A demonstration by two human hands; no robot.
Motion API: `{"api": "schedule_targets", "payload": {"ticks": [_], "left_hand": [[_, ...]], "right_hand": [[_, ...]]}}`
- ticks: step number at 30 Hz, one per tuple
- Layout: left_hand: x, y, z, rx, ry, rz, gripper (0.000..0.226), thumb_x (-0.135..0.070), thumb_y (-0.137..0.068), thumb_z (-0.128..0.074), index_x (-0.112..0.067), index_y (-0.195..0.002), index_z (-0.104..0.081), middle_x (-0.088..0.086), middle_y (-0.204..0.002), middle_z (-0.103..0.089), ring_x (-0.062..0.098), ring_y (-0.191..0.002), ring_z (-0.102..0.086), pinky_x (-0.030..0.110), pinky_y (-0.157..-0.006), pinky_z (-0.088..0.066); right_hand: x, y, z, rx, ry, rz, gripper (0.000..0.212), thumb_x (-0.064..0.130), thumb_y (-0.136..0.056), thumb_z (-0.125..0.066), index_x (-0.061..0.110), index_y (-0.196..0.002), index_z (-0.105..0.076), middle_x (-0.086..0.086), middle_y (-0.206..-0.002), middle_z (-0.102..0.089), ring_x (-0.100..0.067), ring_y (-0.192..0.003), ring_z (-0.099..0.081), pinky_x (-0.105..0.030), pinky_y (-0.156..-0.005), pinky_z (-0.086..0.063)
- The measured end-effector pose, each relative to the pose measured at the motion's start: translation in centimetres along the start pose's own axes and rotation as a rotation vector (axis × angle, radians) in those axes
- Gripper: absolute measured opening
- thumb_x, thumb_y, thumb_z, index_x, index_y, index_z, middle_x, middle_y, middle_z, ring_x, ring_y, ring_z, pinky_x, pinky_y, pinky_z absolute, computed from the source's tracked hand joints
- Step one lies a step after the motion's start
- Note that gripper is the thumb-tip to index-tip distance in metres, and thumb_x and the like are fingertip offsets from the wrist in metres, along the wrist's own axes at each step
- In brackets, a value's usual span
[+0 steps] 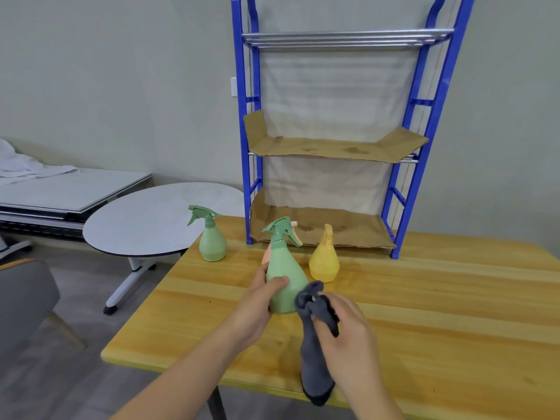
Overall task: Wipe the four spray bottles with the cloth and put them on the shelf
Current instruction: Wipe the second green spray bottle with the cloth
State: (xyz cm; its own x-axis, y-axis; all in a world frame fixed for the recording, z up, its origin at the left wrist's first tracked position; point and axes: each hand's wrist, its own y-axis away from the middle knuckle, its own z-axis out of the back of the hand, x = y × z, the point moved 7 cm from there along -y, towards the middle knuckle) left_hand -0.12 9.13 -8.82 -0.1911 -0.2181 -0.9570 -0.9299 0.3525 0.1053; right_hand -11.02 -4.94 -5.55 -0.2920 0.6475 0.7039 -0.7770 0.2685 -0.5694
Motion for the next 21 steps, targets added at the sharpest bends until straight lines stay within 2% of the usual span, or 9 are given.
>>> {"api": "schedule_targets", "payload": {"ticks": [2, 4, 7, 9, 12, 15, 17, 20, 21], "left_hand": [[-0.1, 0.2, -0.1, 0.03, -0.018, -0.007, 0.048, -0.016, -0.097, -0.063, -0.019, -0.143, -0.047, 0.01, -0.125, -0.07, 0.024, -0.109, -0.07, 0.035, -0.082, -0.057], [-0.4, 0.5, 0.1, 0.006, 0.001, -0.008, 0.052, -0.025, -0.093, -0.069, -0.015, -0.14, -0.052, 0.01, -0.122, -0.072, 0.026, -0.107, -0.072, 0.04, -0.082, -0.059], [-0.6, 1.1, -0.1, -0.054, 0.21, 0.066, 0.048, -0.04, -0.094, -0.064, -0.008, -0.129, -0.062, 0.016, -0.119, -0.073, 0.03, -0.105, -0.073, 0.045, -0.081, -0.06], [-0.6, 1.3, -0.4, -0.078, 0.282, 0.125, 0.046, -0.044, -0.096, -0.062, -0.006, -0.124, -0.066, 0.02, -0.118, -0.073, 0.031, -0.104, -0.073, 0.044, -0.081, -0.061], [-0.8, 1.5, -0.7, -0.067, 0.276, 0.142, 0.046, -0.044, -0.097, -0.061, -0.007, -0.124, -0.066, 0.02, -0.118, -0.073, 0.032, -0.104, -0.073, 0.051, -0.089, -0.059], [-0.8, 2.1, -1.4, -0.019, 0.161, 0.12, 0.043, -0.043, -0.1, -0.056, -0.009, -0.124, -0.067, 0.016, -0.113, -0.075, 0.025, -0.095, -0.073, 0.048, -0.087, -0.06], [-0.6, 2.5, -1.5, -0.008, 0.139, 0.108, 0.043, -0.043, -0.101, -0.052, -0.009, -0.123, -0.067, 0.015, -0.109, -0.076, 0.023, -0.092, -0.073, 0.045, -0.085, -0.059], [-1.2, 2.5, -0.9, -0.026, 0.245, 0.127, 0.047, -0.046, -0.1, -0.053, -0.007, -0.122, -0.067, 0.017, -0.111, -0.076, 0.027, -0.096, -0.074, 0.047, -0.09, -0.057], [-1.6, 2.3, -0.4, -0.041, 0.265, 0.117, 0.046, -0.047, -0.099, -0.055, -0.008, -0.121, -0.067, 0.016, -0.11, -0.076, 0.028, -0.097, -0.075, 0.046, -0.087, -0.058]], "right_hand": [[-0.2, 0.0, 0.1, 0.003, 0.008, 0.017, 0.027, 0.011, -0.086, -0.071, 0.023, -0.11, -0.067, 0.03, -0.113, -0.056, -0.002, -0.11, -0.055, -0.011, -0.088, -0.041], [-0.2, 0.2, 0.1, 0.013, 0.022, 0.044, 0.028, 0.014, -0.086, -0.071, 0.024, -0.112, -0.067, 0.027, -0.114, -0.058, -0.005, -0.112, -0.054, -0.014, -0.09, -0.041], [0.5, 0.7, 0.0, 0.022, 0.064, 0.136, 0.027, 0.023, -0.087, -0.063, 0.019, -0.113, -0.068, 0.018, -0.115, -0.06, -0.007, -0.11, -0.055, -0.013, -0.093, -0.039], [1.3, 1.6, -0.7, 0.034, 0.111, 0.247, 0.029, 0.013, -0.082, -0.067, 0.012, -0.111, -0.069, 0.01, -0.114, -0.063, -0.013, -0.105, -0.057, -0.018, -0.093, -0.042], [1.6, 1.9, 0.3, -0.116, 0.073, 0.257, 0.031, 0.002, -0.079, -0.071, 0.007, -0.109, -0.07, 0.004, -0.113, -0.064, -0.018, -0.106, -0.059, -0.026, -0.093, -0.046], [2.1, 0.4, 2.2, -0.27, 0.03, 0.193, 0.034, -0.002, -0.079, -0.075, 0.007, -0.111, -0.07, 0.003, -0.114, -0.064, -0.017, -0.108, -0.058, -0.022, -0.094, -0.044], [3.5, -0.2, 1.9, -0.23, 0.025, 0.253, 0.033, -0.002, -0.079, -0.071, 0.006, -0.112, -0.069, 0.001, -0.115, -0.065, -0.017, -0.108, -0.057, -0.018, -0.096, -0.041], [3.8, 0.4, 0.0, -0.047, 0.08, 0.338, 0.036, 0.001, -0.077, -0.069, 0.009, -0.112, -0.07, 0.006, -0.115, -0.063, -0.011, -0.108, -0.055, -0.015, -0.096, -0.039], [3.0, 0.5, -0.5, -0.001, 0.093, 0.32, 0.037, 0.0, -0.077, -0.07, 0.01, -0.112, -0.07, 0.009, -0.115, -0.063, -0.01, -0.108, -0.055, -0.013, -0.096, -0.039]]}}
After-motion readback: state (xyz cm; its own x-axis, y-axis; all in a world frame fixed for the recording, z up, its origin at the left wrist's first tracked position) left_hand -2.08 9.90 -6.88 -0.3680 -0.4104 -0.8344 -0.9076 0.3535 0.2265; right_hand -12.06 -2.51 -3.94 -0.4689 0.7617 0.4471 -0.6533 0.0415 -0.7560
